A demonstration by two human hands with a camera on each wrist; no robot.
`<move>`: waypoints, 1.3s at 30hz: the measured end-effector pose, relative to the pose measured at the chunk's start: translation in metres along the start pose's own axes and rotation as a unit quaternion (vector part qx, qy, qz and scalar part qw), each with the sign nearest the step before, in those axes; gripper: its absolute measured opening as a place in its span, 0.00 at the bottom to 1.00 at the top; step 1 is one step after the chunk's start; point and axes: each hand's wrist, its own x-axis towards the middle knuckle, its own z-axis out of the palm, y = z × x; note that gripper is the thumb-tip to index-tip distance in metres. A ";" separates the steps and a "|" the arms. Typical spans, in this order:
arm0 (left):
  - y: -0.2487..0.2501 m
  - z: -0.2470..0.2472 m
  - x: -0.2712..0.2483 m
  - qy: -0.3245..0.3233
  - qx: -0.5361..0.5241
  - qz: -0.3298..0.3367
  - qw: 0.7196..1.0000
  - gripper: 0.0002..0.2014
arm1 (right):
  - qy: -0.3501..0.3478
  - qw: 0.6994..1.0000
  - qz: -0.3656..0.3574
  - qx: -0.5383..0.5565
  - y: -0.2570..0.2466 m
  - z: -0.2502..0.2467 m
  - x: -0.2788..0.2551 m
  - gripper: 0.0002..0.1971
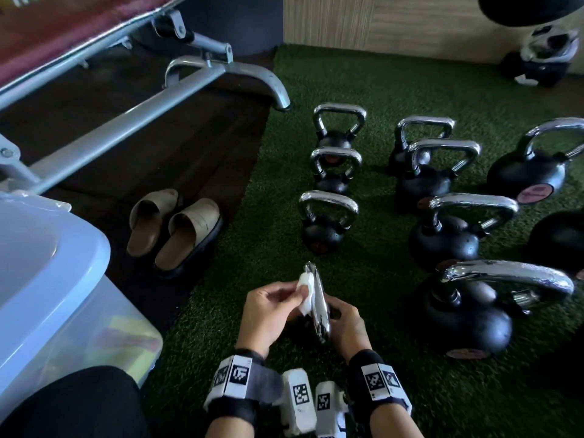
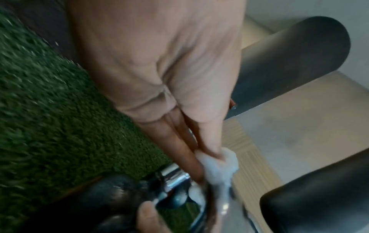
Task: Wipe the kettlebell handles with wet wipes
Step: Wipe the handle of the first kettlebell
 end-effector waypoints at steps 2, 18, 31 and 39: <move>-0.005 -0.007 -0.015 -0.070 0.016 0.001 0.997 0.12 | -0.013 1.000 0.002 0.006 -0.002 -0.003 -0.003 0.22; 0.000 -0.016 -0.032 -0.159 0.274 0.101 0.943 0.07 | -0.018 0.999 0.001 -0.042 -0.002 -0.009 0.002 0.24; -0.018 -0.021 -0.027 -0.110 0.205 0.015 0.972 0.08 | -0.028 0.998 0.008 -0.053 -0.010 -0.025 -0.001 0.22; 0.035 -0.024 -0.016 -0.082 0.013 0.072 0.994 0.11 | -0.005 0.983 -0.142 0.117 -0.098 -0.072 -0.055 0.10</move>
